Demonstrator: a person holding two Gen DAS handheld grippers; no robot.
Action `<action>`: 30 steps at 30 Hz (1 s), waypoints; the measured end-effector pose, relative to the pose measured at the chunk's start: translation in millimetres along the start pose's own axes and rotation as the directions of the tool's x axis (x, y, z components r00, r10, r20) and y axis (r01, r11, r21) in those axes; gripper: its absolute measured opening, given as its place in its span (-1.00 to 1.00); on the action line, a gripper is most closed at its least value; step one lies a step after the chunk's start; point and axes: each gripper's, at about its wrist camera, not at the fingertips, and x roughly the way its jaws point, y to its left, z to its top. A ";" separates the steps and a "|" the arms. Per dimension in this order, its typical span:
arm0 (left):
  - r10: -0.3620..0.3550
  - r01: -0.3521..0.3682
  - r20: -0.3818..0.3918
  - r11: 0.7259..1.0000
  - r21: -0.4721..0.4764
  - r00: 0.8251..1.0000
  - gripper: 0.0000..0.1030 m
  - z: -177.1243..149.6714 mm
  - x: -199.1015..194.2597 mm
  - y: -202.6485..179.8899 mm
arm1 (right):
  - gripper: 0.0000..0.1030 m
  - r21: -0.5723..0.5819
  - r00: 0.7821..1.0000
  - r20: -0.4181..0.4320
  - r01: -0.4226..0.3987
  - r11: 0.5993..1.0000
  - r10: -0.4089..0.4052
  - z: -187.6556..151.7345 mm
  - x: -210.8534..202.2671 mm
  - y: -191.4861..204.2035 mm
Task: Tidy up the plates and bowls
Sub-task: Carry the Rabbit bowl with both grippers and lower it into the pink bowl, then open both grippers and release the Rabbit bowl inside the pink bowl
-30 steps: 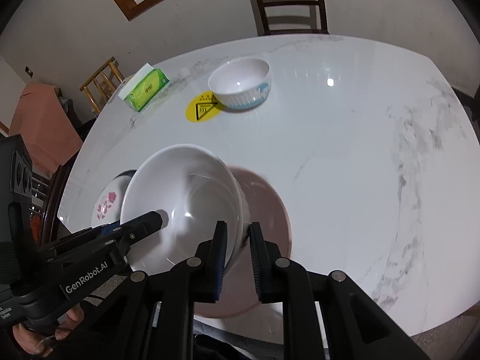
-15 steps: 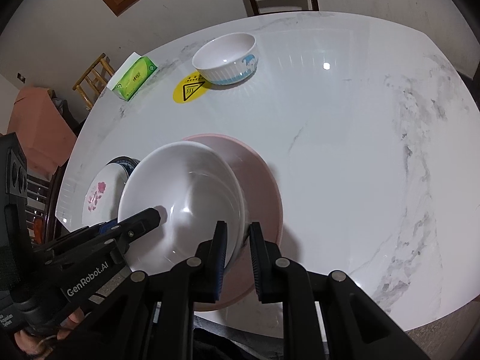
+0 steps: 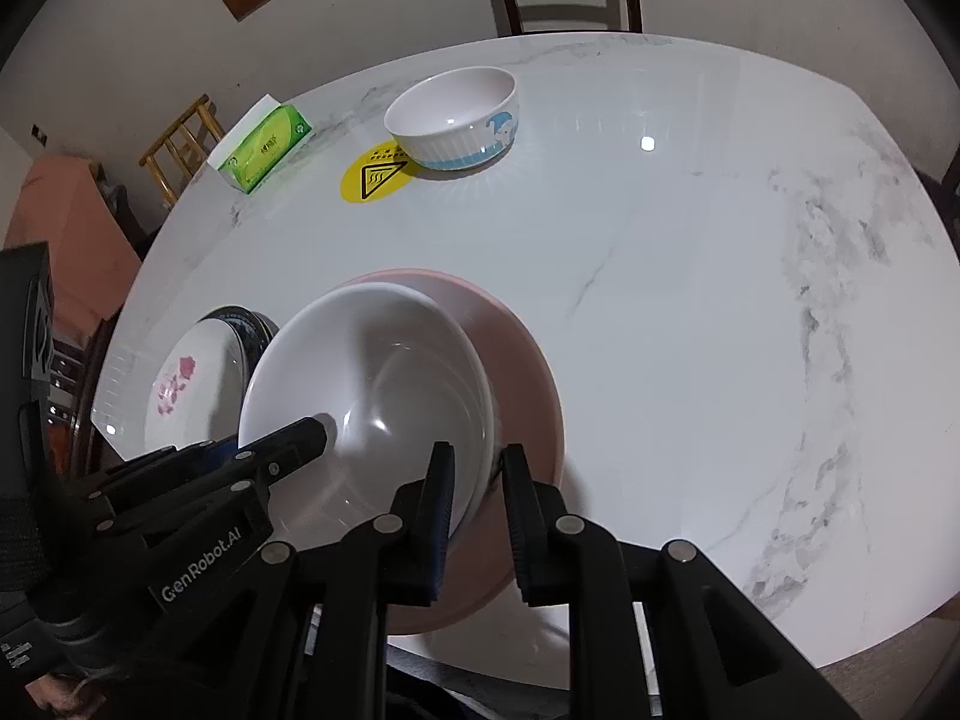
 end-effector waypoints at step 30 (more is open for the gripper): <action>0.005 -0.004 -0.020 0.999 0.031 1.000 -0.38 1.2 7.7 -5.9 | -0.60 -0.018 1.000 0.004 0.031 0.999 -0.031 0.8 -2.1 2.6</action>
